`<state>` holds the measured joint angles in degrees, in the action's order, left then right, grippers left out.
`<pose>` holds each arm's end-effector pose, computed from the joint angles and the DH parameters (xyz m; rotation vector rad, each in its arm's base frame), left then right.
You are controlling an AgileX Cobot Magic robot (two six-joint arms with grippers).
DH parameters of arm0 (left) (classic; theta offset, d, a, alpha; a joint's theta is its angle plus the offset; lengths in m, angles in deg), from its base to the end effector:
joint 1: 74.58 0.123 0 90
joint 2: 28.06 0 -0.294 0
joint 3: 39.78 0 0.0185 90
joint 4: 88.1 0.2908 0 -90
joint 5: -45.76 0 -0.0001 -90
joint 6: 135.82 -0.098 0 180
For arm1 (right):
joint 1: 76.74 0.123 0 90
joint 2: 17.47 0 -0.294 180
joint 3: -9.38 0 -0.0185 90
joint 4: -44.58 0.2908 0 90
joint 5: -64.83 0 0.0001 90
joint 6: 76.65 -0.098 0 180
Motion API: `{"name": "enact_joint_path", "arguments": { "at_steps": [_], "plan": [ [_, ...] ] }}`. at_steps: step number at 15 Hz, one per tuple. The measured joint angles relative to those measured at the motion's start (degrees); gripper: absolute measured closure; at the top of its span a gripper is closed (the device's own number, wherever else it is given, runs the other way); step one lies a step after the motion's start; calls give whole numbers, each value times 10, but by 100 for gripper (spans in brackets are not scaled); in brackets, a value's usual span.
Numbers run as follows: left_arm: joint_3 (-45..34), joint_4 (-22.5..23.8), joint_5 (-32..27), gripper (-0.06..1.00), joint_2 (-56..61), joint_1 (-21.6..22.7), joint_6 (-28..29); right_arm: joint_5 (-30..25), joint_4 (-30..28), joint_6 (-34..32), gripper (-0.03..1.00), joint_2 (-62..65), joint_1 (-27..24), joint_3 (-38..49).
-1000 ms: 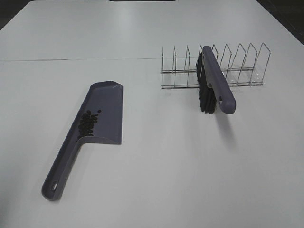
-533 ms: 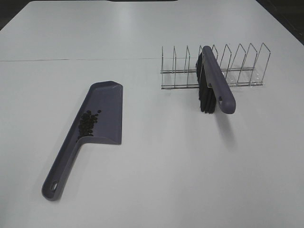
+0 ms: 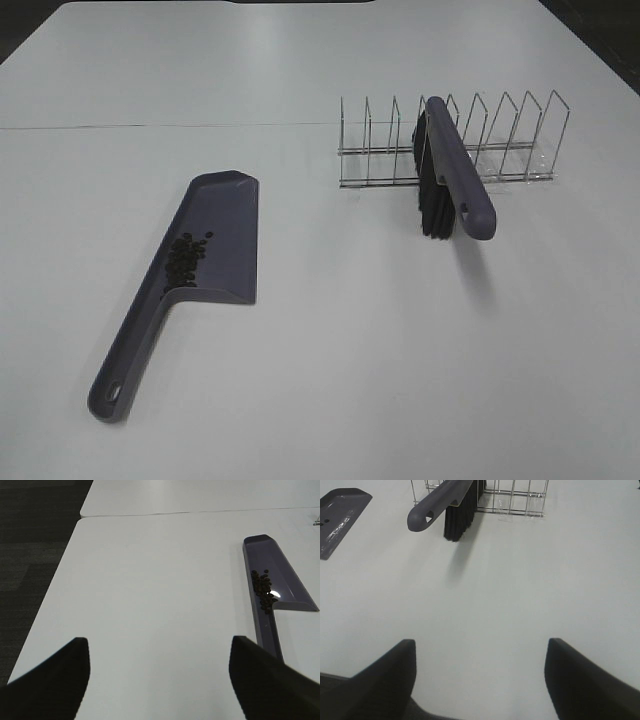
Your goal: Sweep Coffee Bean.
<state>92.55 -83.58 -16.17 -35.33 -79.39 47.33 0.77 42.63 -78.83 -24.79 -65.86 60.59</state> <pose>0.0235 0.0049 0.2982 0.0238 2.0371 0.0071 0.0293 0.0026 0.2752 -0.1604 2.1345 0.0921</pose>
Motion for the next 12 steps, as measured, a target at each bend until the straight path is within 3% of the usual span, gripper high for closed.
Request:
{"name": "enact_joint_path", "arguments": {
  "at_steps": [6,10,12],
  "plan": [
    [0,0,1,23,1,0,2,2,-1,0,34,0,0,0],
    [0,-15,1,23,1,33,5,2,-1,1,34,0,-2,0],
    [0,-32,1,23,1,54,5,2,-2,1,34,0,-29,0]
  ]
}}
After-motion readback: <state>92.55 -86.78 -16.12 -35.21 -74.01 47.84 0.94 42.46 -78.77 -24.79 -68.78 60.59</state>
